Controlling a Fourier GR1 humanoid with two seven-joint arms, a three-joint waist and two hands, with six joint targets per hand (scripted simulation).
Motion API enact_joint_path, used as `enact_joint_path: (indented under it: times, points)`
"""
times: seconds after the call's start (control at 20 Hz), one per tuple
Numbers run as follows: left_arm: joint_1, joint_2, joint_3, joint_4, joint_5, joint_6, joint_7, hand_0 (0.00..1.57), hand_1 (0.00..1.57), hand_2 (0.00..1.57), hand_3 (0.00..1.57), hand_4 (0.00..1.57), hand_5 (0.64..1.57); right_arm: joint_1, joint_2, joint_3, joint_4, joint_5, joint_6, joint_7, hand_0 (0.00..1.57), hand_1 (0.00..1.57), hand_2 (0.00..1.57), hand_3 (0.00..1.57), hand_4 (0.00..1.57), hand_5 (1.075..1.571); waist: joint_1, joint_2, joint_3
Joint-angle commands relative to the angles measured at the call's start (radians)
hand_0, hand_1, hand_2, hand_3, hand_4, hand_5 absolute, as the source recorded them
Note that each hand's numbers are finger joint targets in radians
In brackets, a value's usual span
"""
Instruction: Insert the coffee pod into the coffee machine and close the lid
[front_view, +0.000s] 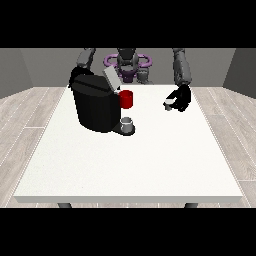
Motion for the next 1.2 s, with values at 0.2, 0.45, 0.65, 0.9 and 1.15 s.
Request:
enact_joint_path:
  times: [0.2, 0.45, 0.65, 0.9, 1.15]
  points:
    - [-0.095, -0.016, -0.021, -0.066, 0.013, -0.165, 0.038, 1.39, 1.39, 1.41, 1.35, 0.58, 1.571, 0.004, -0.033, -0.035, 0.071, -0.019, 0.016, 0.040, 0.00, 0.00, 0.00, 0.00, 0.45, 1.571, 0.011, -0.104, -0.0004]
    - [-0.171, -0.019, -0.039, -0.147, 0.008, -0.249, 0.084, 1.26, 1.26, 1.32, 1.30, 0.53, 1.571, -0.023, -0.036, -0.072, 0.172, -0.031, 0.013, -0.034, 0.00, 0.00, 0.00, 0.00, 0.50, 1.571, 0.052, -0.114, 0.0000]
    - [-0.261, -0.046, -0.043, -0.197, 0.007, -0.280, 0.144, 1.25, 1.25, 1.33, 1.29, 0.56, 1.571, -0.048, -0.020, -0.080, 0.221, -0.046, 0.020, -0.072, 0.00, 0.00, 0.00, 0.00, 0.47, 1.571, 0.044, -0.102, 0.0002]
    - [-0.354, 0.037, 0.045, -0.151, 0.044, -0.316, 0.144, 1.25, 1.25, 1.33, 1.28, 0.54, 1.571, -0.095, -0.032, -0.028, 0.158, -0.025, 0.059, -0.066, 0.00, 0.00, 0.00, 0.00, 0.47, 1.571, -0.034, -0.013, -0.0004]
    - [-0.386, 0.032, 0.057, -0.136, 0.004, -0.221, 0.165, 1.01, 1.01, 1.20, 1.22, 0.54, 1.571, -0.104, 0.017, 0.038, 0.084, -0.001, 0.034, -0.006, 0.00, 0.00, 0.00, 0.00, 0.48, 1.571, -0.098, -0.001, -0.0008]
